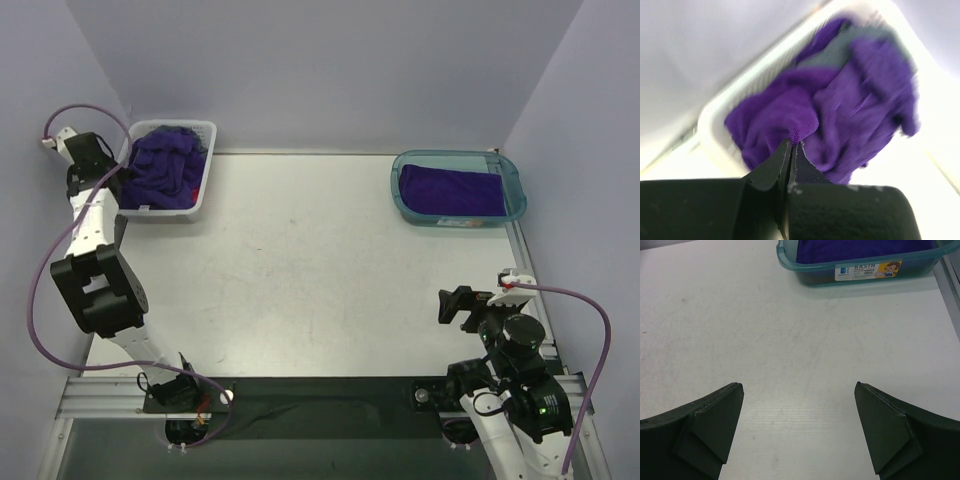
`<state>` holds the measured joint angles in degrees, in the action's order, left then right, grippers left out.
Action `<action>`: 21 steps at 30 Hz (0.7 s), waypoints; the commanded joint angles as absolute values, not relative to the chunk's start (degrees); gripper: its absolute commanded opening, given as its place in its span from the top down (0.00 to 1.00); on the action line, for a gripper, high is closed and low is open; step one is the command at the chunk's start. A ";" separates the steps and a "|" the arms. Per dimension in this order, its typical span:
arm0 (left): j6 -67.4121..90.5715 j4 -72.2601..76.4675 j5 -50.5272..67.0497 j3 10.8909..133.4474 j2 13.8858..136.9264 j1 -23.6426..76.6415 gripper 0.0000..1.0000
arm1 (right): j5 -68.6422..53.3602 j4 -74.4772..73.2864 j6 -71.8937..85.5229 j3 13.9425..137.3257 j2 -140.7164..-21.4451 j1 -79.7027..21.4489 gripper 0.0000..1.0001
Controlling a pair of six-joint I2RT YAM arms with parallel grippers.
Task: Fold and stack the towels
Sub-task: Grab crumpled towel
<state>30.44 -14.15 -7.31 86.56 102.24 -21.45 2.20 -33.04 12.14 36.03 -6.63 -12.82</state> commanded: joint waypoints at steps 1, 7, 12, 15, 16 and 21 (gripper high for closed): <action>30.93 -11.87 -10.89 96.66 97.83 -21.45 1.00 | 2.55 -31.20 11.87 36.04 -7.38 -13.27 0.00; 34.45 -14.50 -16.87 107.13 95.19 -21.36 1.00 | 2.46 -31.20 11.95 36.12 -7.56 -13.27 0.00; 33.84 -14.59 -15.21 110.90 94.66 -19.35 1.00 | 2.29 -31.20 11.87 36.12 -7.82 -13.62 0.00; 32.52 -15.46 -15.73 113.98 94.48 -18.28 1.00 | 2.37 -31.20 11.87 36.21 -7.74 -13.71 0.00; 33.13 -15.82 -15.56 115.30 94.48 -18.19 1.00 | 2.29 -31.20 11.87 36.12 -7.65 -13.71 0.00; 32.26 -15.91 -15.64 114.00 94.13 -17.67 1.00 | 2.29 -31.20 11.87 36.21 -7.56 -13.80 0.00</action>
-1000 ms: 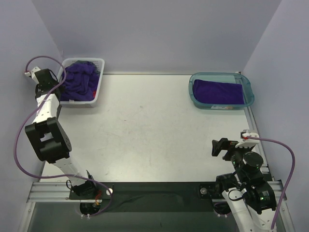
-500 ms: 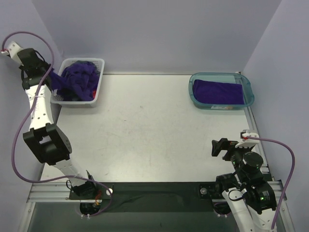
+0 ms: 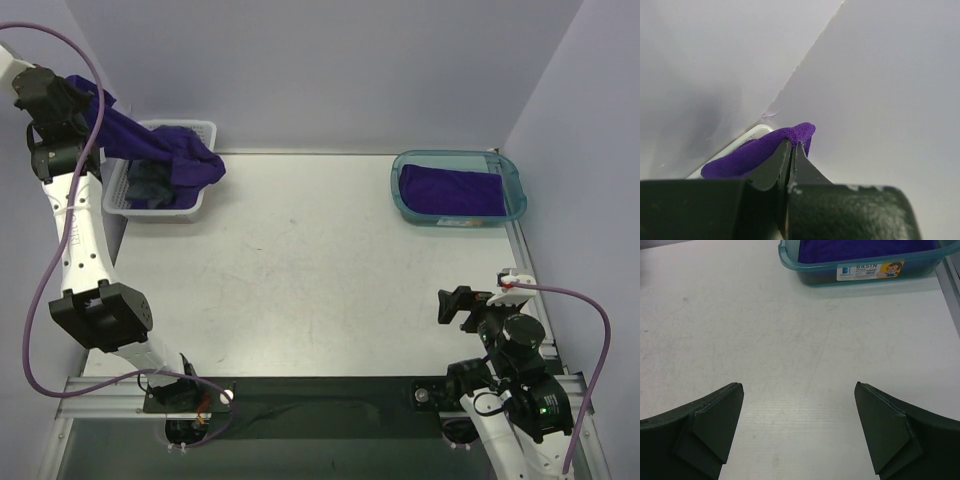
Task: Fold and stack the towels
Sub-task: Grab crumpled towel
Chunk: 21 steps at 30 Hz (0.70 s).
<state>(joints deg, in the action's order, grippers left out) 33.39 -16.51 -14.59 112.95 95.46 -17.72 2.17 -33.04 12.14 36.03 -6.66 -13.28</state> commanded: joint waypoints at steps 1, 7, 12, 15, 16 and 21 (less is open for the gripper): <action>31.99 -15.73 -15.73 112.52 94.13 -17.58 1.00 | 2.11 -31.29 11.78 36.12 -7.56 -13.80 0.00; 26.11 -14.15 -11.53 103.36 98.94 -17.40 1.00 | 2.02 -31.20 11.87 36.21 -7.47 -13.97 0.00; 20.57 -21.44 -8.00 107.84 108.36 -16.26 0.93 | 1.76 -31.20 11.87 36.21 -8.26 -13.97 0.00; 20.57 -20.66 -6.16 107.40 109.25 -15.48 0.61 | 1.50 -31.29 12.04 36.30 -8.61 -14.06 0.00; 20.04 -20.22 -6.07 107.14 109.25 -14.86 0.50 | 1.32 -31.29 12.04 36.39 -8.79 -14.06 0.00; 12.84 -20.48 -7.91 107.58 108.81 -8.54 0.13 | 0.97 -31.29 12.13 36.56 -9.84 -14.06 0.00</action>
